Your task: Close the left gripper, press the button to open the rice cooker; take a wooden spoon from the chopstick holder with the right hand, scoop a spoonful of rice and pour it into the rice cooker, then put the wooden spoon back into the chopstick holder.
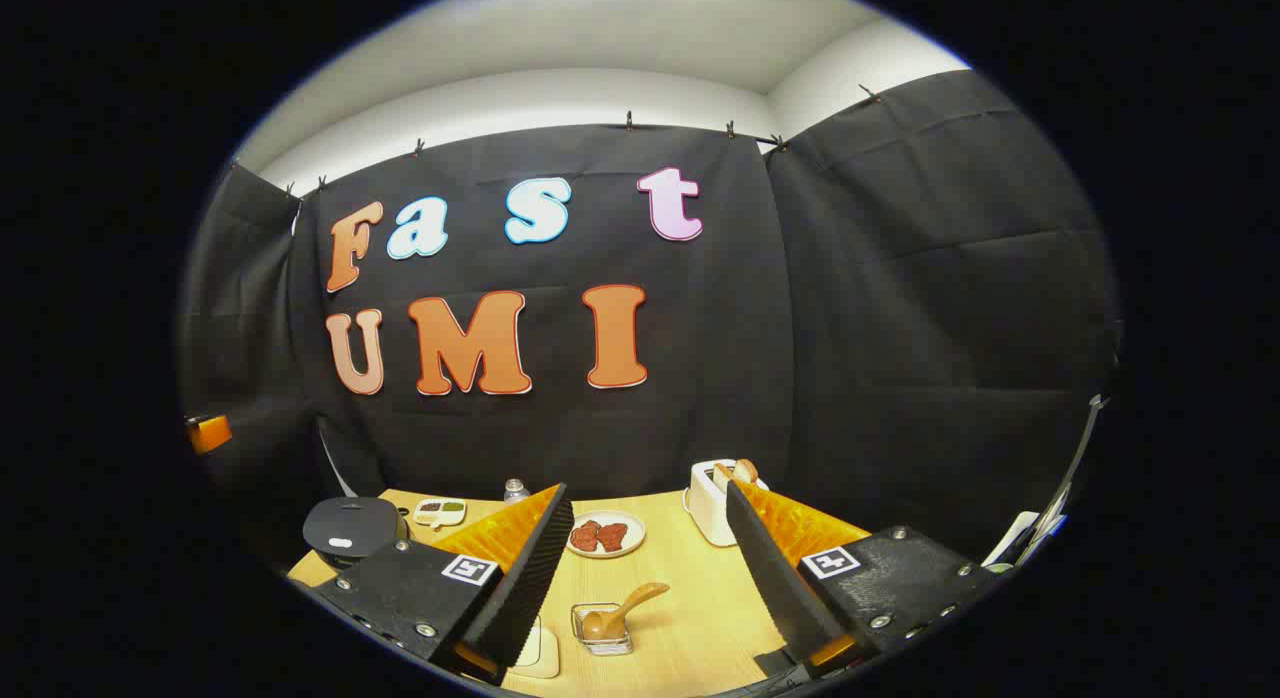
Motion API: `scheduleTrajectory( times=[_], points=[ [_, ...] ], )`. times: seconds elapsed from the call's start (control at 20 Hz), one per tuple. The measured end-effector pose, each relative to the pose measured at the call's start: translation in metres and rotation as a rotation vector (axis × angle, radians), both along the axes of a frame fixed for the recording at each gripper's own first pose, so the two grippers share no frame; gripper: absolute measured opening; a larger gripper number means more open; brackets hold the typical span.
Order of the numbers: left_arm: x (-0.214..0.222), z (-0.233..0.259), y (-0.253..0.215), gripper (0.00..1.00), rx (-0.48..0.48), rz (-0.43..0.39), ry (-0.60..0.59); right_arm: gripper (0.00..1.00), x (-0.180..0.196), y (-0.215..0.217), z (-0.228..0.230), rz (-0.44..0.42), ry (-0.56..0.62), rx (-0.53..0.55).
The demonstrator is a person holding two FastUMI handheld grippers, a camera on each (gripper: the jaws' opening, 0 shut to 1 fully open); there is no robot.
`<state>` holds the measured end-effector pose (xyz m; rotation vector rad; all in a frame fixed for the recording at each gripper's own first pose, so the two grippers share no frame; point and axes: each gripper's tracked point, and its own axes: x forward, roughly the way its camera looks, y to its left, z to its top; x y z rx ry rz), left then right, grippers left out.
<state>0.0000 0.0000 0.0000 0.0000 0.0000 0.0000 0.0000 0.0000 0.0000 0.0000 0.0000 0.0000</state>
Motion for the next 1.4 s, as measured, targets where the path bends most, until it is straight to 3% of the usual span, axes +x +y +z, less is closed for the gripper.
scheduleTrajectory(
  times=[0.2,0.4,0.45,0.5,0.6,0.7,0.75,0.8,0.95,1.0,1.15,1.2,1.35,1.4],
  points=[
    [-0.001,0.0,-0.012,1.0,-0.009,-0.013,0.007,0.95,0.005,-0.005,0.003,0.015,-0.012,-0.009],
    [-0.001,0.002,-0.013,0.95,-0.012,0.007,0.004,0.95,0.01,-0.007,0.002,0.023,-0.013,-0.018],
    [-0.001,0.003,-0.014,1.0,-0.009,0.008,-0.002,0.95,0.011,-0.008,0.002,0.025,-0.015,-0.023],
    [-0.001,0.005,-0.015,0.97,-0.003,0.009,-0.005,1.0,0.012,-0.008,0.003,0.026,-0.017,-0.027],
    [0.001,0.004,-0.018,0.94,0.005,0.009,-0.007,0.95,0.015,-0.01,0.005,0.023,-0.027,-0.034],
    [0.001,0.006,-0.02,0.98,0.009,0.01,-0.01,1.0,0.015,-0.011,0.007,0.023,-0.035,-0.039],
    [0.001,0.005,-0.02,0.95,0.012,0.011,-0.009,0.95,0.016,-0.011,0.007,0.024,-0.038,-0.038],
    [0.001,0.005,-0.021,1.0,0.015,0.012,-0.008,0.95,0.015,-0.011,0.007,0.028,-0.039,-0.036],
    [0.002,0.002,-0.023,0.98,0.019,0.015,0.0,0.95,0.017,-0.013,0.005,0.03,-0.035,-0.029],
    [0.002,0.002,-0.023,0.97,0.019,0.016,0.0,1.0,0.018,-0.013,0.005,0.031,-0.033,-0.027],
    [0.003,0.004,-0.021,0.94,0.024,0.022,-0.005,1.0,0.021,-0.015,0.004,0.029,-0.033,-0.026],
    [0.003,0.006,-0.02,0.95,0.029,0.026,-0.009,0.88,0.02,-0.016,0.005,0.028,-0.034,-0.028],
    [0.004,0.007,-0.021,0.98,0.037,0.032,-0.016,0.88,0.023,-0.016,0.003,0.028,-0.034,-0.032],
    [0.005,0.008,-0.021,0.94,0.035,0.032,-0.015,1.0,0.023,-0.015,0.003,0.028,-0.032,-0.03]
  ],
)
